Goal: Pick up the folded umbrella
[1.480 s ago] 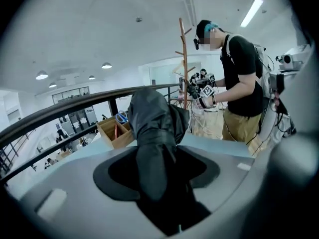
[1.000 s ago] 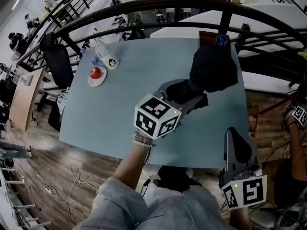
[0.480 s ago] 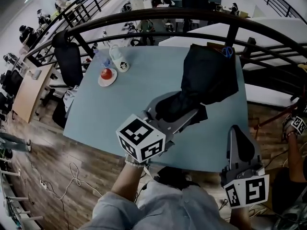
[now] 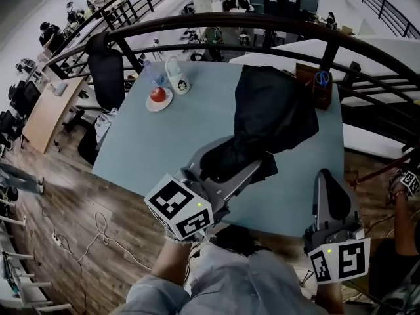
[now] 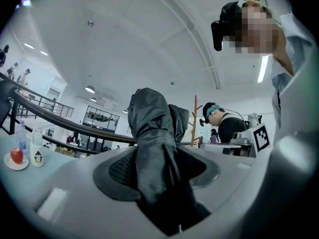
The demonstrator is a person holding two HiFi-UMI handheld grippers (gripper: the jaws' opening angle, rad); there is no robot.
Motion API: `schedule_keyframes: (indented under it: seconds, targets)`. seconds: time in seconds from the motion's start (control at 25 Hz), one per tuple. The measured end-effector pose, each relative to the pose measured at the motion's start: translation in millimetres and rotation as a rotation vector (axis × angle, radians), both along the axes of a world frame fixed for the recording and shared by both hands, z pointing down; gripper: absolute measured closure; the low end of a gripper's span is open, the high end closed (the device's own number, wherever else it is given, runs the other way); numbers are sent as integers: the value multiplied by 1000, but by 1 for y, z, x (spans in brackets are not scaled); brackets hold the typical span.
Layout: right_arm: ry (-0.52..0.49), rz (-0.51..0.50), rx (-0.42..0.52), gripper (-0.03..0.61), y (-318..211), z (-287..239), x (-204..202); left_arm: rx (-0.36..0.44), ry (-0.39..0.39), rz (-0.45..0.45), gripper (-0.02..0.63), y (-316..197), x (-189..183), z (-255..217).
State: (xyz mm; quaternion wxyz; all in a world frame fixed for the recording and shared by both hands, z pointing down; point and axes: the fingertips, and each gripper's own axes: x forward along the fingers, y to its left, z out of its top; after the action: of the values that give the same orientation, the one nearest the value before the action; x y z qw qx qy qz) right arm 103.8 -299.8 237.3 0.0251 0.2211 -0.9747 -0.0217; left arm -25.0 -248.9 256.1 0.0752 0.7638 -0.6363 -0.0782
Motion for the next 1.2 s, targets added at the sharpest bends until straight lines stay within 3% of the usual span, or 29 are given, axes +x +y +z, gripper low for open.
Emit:
schedule_keyframes:
  seconds: [0.52, 1.2]
  targets:
    - [-1, -82, -4, 578, 7, 1, -10, -10, 62, -103, 371, 37, -4, 11]
    - [1, -254, -14, 578, 32, 11, -54, 16, 61, -233, 371, 82, -18, 6]
